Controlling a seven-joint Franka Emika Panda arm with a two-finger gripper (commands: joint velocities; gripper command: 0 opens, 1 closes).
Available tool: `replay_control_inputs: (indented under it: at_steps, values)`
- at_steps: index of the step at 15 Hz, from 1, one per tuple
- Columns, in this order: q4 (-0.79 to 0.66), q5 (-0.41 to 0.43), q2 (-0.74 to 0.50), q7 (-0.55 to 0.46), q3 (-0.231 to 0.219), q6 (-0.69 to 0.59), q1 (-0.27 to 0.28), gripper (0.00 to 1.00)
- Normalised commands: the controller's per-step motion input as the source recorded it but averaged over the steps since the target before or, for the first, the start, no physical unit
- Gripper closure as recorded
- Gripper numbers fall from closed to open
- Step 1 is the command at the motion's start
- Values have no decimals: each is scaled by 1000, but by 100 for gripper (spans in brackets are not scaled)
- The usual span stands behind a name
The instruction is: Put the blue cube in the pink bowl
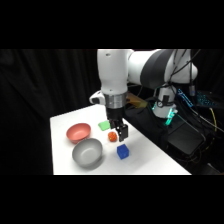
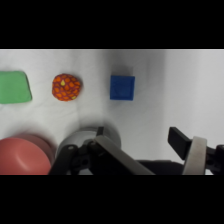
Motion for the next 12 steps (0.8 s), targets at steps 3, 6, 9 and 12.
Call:
replay_control_inputs:
  at_steps: [3,6,9,12]
  values:
    - [-239,-120,-18,349,9,355,126,0]
    - [-232,-128,-33,300,-13,306,104,0]
    - [-220,-144,-37,265,-53,286,75,0]
    - [-195,-155,-30,150,-87,300,44,0]
